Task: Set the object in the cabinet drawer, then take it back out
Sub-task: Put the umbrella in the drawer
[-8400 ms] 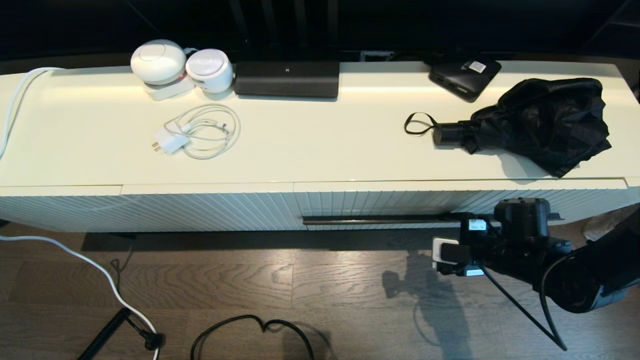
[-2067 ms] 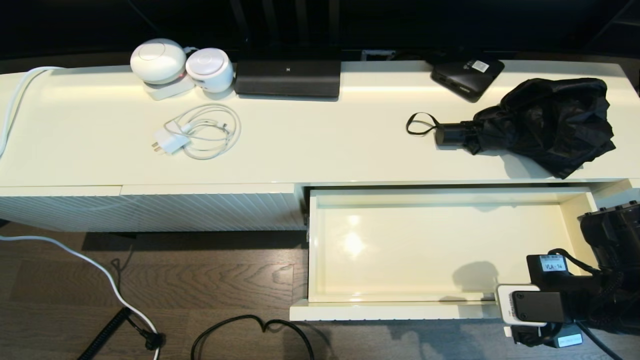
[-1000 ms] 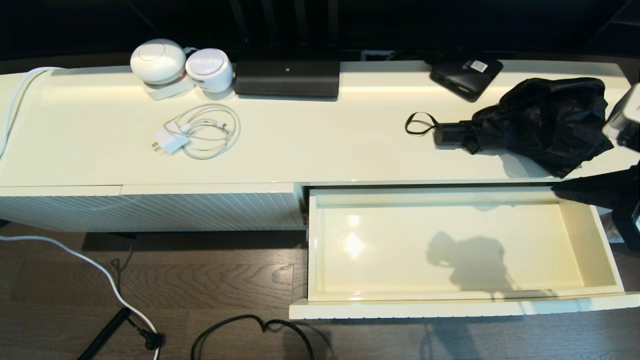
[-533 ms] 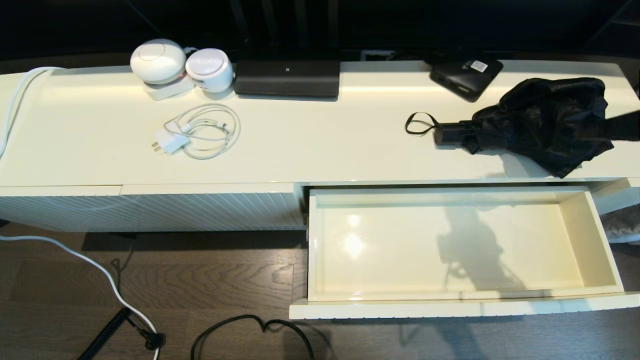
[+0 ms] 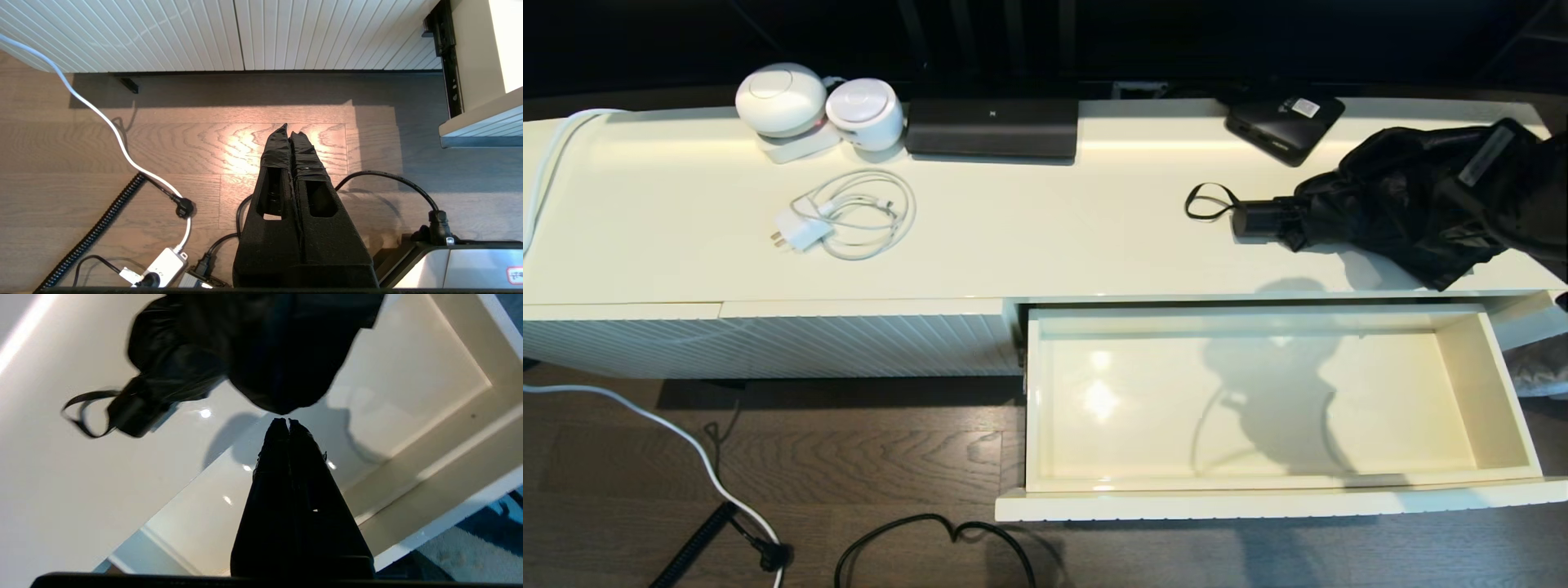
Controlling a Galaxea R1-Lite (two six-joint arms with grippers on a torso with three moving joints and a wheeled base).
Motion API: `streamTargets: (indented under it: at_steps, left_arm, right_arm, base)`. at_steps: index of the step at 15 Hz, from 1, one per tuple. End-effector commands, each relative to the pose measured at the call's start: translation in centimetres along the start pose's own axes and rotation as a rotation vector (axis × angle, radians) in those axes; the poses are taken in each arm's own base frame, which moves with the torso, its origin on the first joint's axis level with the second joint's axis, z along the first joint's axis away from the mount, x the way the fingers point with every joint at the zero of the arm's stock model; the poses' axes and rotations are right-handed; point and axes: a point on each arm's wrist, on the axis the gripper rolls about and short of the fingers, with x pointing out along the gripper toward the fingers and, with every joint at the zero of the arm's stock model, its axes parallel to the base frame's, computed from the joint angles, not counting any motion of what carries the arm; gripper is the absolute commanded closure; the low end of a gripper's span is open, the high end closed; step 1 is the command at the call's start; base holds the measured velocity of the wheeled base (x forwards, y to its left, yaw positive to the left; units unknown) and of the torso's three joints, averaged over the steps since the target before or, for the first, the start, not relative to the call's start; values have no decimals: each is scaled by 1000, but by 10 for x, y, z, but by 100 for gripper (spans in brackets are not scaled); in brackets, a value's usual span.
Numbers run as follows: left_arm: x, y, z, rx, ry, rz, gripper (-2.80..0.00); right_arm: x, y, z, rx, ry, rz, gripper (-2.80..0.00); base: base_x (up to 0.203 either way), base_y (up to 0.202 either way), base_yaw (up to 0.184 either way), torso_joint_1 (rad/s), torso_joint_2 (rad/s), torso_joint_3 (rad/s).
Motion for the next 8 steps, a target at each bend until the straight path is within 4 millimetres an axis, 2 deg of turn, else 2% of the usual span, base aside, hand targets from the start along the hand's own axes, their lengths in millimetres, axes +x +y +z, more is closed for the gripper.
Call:
streamTargets:
  at_steps: [1, 5, 8]
  left_arm:
    - [0, 0, 0, 0, 0, 0, 0]
    - [0, 0, 0, 0, -1, 1, 0]
    - [0, 0, 0, 0, 1, 1, 0]
  right_arm:
    - [14, 4, -10, 28, 12, -67, -280]
    - [-7, 7, -4, 55, 13, 12, -280]
    - [-6, 14, -3, 79, 7, 24, -280]
  base:
    - [0, 0, 0, 0, 0, 0]
    - [0, 0, 0, 0, 0, 0]
    - [0, 0, 0, 0, 0, 0]
